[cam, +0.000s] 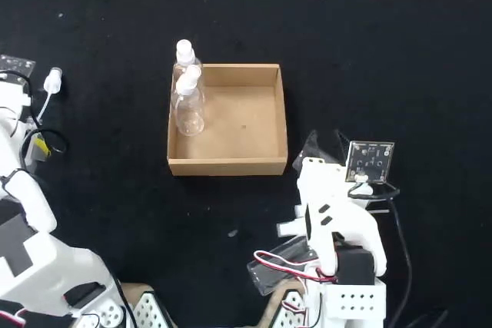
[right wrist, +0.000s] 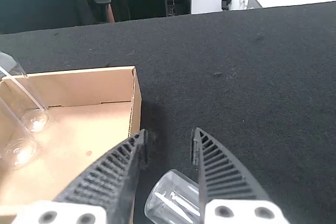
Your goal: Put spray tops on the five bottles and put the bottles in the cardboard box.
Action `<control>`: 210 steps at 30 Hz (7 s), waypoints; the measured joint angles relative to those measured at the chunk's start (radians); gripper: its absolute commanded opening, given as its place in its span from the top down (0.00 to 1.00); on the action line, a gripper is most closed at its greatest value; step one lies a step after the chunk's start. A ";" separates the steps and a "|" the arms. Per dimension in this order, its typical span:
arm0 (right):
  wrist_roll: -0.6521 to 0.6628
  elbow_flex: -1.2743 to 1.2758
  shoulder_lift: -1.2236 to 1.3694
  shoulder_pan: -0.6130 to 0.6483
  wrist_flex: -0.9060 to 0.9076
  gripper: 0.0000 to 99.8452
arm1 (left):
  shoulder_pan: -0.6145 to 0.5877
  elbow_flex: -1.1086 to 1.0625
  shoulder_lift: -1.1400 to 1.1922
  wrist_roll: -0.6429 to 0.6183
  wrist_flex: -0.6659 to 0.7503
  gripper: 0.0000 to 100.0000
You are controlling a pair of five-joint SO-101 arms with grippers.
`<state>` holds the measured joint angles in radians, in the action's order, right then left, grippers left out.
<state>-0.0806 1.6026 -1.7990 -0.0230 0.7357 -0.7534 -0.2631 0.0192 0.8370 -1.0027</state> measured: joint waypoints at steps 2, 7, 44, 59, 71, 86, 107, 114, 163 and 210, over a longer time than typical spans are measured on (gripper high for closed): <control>0.000 0.000 0.000 0.000 0.000 0.87 | 0.000 0.000 0.000 -0.020 0.003 0.96; 0.000 0.000 0.000 0.000 0.000 0.87 | 0.000 -0.041 0.000 -0.083 0.086 0.96; 0.000 0.000 0.000 0.000 0.000 0.87 | 0.009 -0.479 -0.373 -0.390 0.437 0.96; 0.000 0.000 0.000 0.000 0.000 0.87 | 0.044 -0.505 -0.566 -0.451 0.413 0.96; 0.000 0.000 0.000 0.000 0.000 0.87 | 0.140 -0.663 -0.740 -0.628 0.514 0.96; 0.002 0.000 0.000 0.000 0.000 0.87 | 0.301 -0.890 -0.821 -0.908 1.000 0.96; 0.002 0.000 0.000 0.000 0.000 0.87 | 0.404 -0.982 -0.118 -0.916 1.962 0.96; 0.002 0.000 0.000 0.000 0.000 0.87 | 0.413 -1.007 -0.017 -0.916 2.073 0.96; 0.002 0.000 0.000 0.000 0.000 0.87 | 0.394 -1.224 0.101 -0.893 2.504 0.71; 0.002 0.000 0.000 0.000 0.000 0.87 | 0.158 -0.816 -0.979 -0.832 1.005 0.78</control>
<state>-0.0790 1.6026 -1.7990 -0.0230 0.7357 -0.5953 -1.0794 -0.9597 0.0054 0.0023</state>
